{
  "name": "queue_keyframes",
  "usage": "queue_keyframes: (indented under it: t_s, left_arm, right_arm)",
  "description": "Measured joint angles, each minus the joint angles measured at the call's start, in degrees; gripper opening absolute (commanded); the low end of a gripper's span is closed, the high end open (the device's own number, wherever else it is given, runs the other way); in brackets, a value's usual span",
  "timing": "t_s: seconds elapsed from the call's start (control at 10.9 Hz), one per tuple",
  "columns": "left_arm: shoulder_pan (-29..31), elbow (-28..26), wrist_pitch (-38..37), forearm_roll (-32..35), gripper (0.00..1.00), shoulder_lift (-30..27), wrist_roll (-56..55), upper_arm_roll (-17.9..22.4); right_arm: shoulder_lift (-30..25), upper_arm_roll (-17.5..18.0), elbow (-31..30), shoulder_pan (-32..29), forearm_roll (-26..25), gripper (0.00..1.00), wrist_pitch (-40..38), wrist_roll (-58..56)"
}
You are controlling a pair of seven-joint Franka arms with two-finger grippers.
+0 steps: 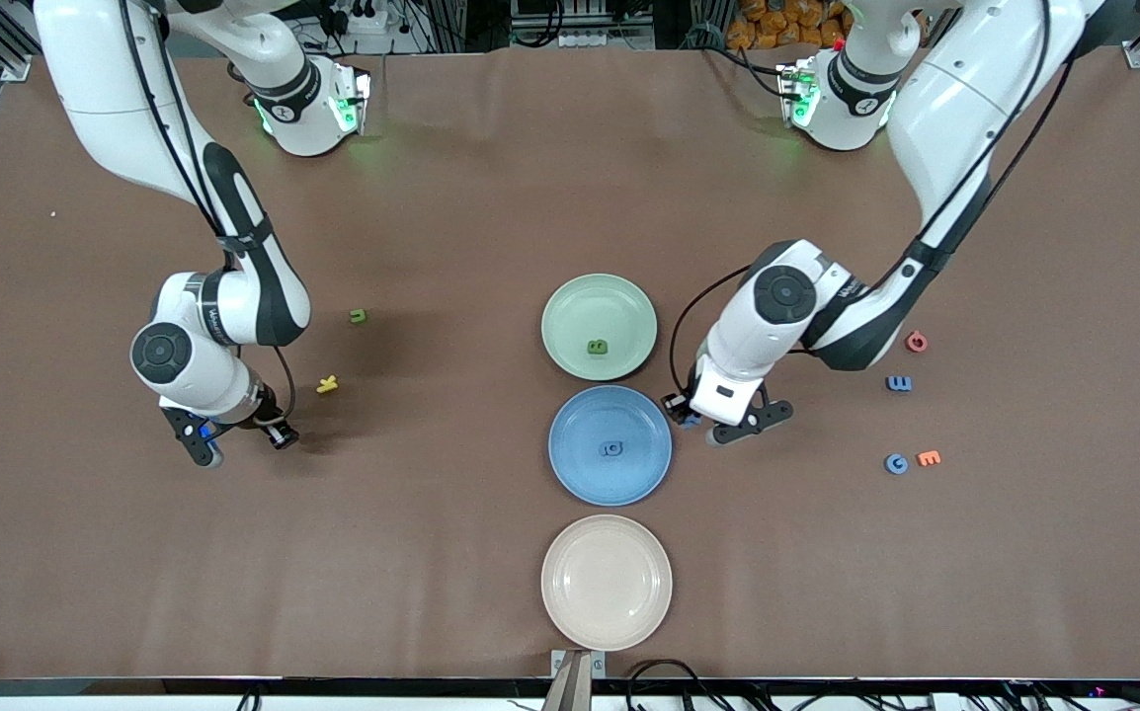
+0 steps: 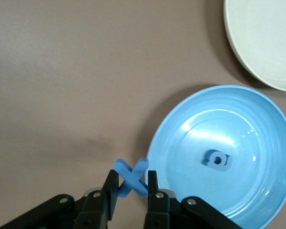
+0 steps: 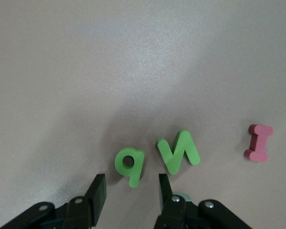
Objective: Sort letters by color into matching plates
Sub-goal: 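Place the blue X on the blue plate with the left gripper, then grasp the green 9 with the right gripper while the left reaches blue G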
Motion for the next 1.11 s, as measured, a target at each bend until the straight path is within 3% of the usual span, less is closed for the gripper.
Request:
queue_keyframes:
  t_s: [0.37,0.46,0.55,1.11]
  left_arm:
    - [-8.83,7.03,0.0,-0.01,0.0,4.16,-6.01,5.59]
    - [-10.39,8.66,0.0,-0.01,0.35,5.34,-6.39,6.76]
    - [-11.73,9.94,0.0,-0.01,0.99,6.14,-7.07,7.95]
    - [-12.8,12.16,0.0,-0.01,1.0,6.65,-6.49,9.46]
  right_arm:
    - [0.38,-0.11,0.49,-0.05,0.0,0.49,0.0,0.0]
    - [0.43,-0.14,0.53,-0.06,0.0,0.49,0.0,0.0]
    - [0.46,-0.17,0.61,-0.06,0.0,0.49,0.0,0.0]
    - [0.65,-0.58,0.82,-0.1,0.0,0.47,0.0,-0.01]
